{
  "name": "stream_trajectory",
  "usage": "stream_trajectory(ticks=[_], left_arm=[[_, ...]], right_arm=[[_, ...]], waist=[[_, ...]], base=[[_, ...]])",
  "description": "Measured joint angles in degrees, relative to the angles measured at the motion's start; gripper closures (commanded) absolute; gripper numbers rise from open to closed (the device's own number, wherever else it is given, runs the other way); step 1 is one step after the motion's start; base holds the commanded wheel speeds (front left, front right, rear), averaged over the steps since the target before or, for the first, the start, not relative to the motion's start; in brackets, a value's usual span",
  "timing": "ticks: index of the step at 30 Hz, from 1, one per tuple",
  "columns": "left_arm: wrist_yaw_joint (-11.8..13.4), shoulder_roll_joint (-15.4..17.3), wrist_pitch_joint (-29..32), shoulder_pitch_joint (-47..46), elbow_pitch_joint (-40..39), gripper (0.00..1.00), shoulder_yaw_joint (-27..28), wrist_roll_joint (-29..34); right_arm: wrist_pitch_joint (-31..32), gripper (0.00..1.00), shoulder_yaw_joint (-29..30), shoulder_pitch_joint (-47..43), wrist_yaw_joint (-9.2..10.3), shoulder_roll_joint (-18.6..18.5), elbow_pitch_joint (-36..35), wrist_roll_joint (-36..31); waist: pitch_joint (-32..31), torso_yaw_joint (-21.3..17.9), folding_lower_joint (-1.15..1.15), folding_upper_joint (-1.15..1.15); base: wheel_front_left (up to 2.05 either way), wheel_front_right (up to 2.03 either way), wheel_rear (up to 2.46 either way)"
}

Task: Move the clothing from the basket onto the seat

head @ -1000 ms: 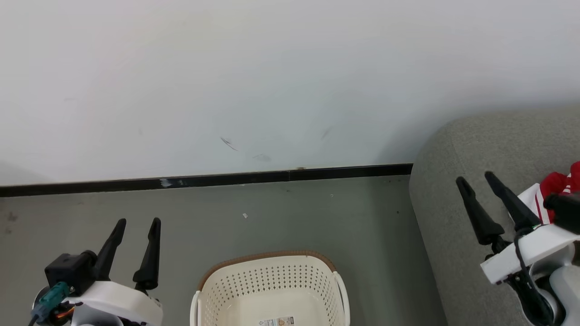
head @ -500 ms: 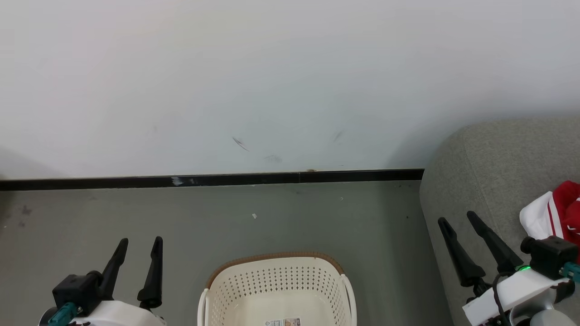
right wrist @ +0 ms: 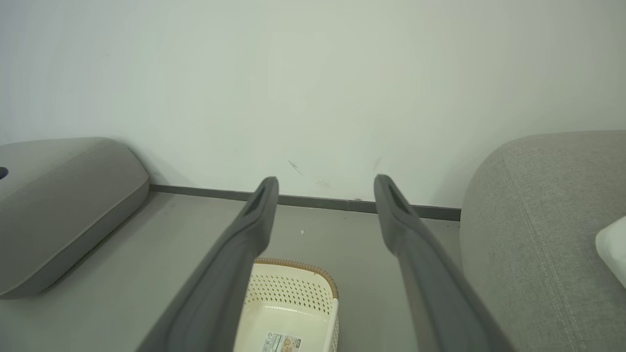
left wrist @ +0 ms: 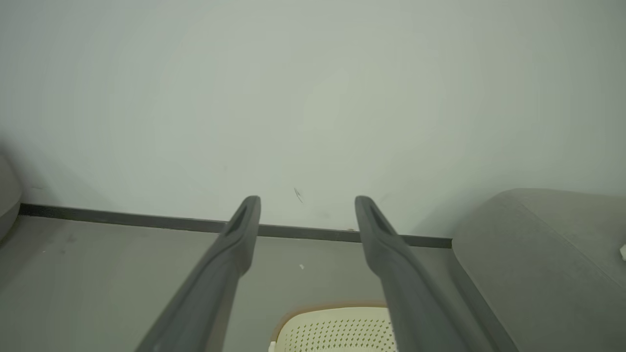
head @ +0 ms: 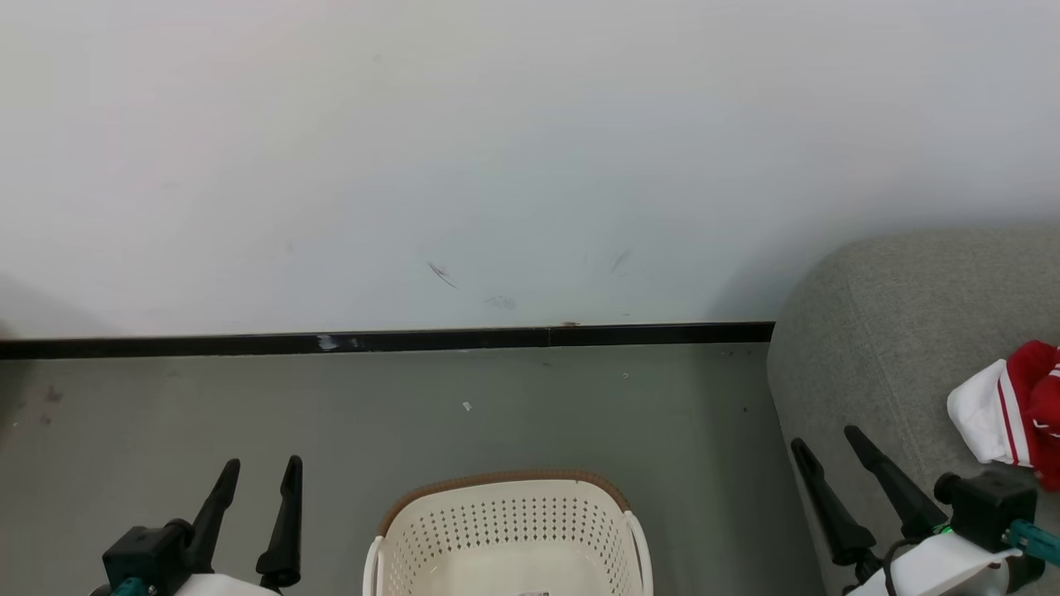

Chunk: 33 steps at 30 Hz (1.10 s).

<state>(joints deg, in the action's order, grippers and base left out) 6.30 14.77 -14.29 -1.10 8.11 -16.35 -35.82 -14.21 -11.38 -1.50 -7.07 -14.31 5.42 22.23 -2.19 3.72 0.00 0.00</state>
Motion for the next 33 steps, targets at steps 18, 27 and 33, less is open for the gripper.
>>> stream_trajectory(ticks=[18, 27, 33], left_arm=[[-3.5, -2.3, 0.0, 1.6, 0.4, 0.0, 2.5, 2.7], [-4.5, -3.4, 0.0, 1.8, 1.0, 0.0, 3.7, 3.8], [-5.5, -3.9, 0.0, 1.8, 1.5, 0.0, 4.6, 4.4]], right_arm=[[0.0, 0.0, 1.0, -1.1, 0.0, 1.9, -1.2, -1.7], [0.0, 0.0, 1.1, -1.9, 0.0, 2.5, -1.3, -1.8], [0.0, 0.0, 1.1, -1.9, 0.0, 2.8, -1.3, -2.2]], waist=[[0.1, -0.2, 0.0, 0.0], [0.2, -0.4, 0.0, 0.0], [0.3, -0.6, 0.0, 0.0]], base=[[0.0, 0.0, 0.0], [0.0, 0.0, 0.0], [0.0, 0.0, 0.0]])
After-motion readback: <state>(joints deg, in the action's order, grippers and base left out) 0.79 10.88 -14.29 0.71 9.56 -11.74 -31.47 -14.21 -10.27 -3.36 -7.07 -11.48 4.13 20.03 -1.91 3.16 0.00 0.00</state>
